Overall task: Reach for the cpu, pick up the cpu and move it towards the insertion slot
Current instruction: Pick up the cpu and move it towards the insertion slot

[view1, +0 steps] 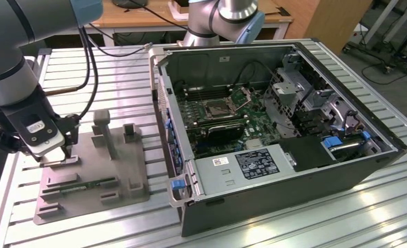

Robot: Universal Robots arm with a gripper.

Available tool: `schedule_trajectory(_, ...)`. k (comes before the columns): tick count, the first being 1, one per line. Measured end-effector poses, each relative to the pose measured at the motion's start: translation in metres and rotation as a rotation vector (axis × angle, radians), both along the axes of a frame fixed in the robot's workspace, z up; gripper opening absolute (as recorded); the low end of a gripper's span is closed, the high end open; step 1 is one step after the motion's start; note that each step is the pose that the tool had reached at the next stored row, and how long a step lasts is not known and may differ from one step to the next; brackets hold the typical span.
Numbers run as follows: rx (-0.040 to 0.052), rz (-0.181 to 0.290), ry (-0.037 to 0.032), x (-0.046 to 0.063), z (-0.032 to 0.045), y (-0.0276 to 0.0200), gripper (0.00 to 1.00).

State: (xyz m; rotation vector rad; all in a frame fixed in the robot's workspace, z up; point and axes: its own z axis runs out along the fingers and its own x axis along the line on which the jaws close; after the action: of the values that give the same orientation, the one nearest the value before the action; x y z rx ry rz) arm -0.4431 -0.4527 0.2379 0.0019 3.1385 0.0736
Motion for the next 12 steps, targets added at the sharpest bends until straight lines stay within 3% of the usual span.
schedule_trajectory(12, 0.0001, -0.002, 0.0, 0.0, 0.0033, 0.0, 0.55)
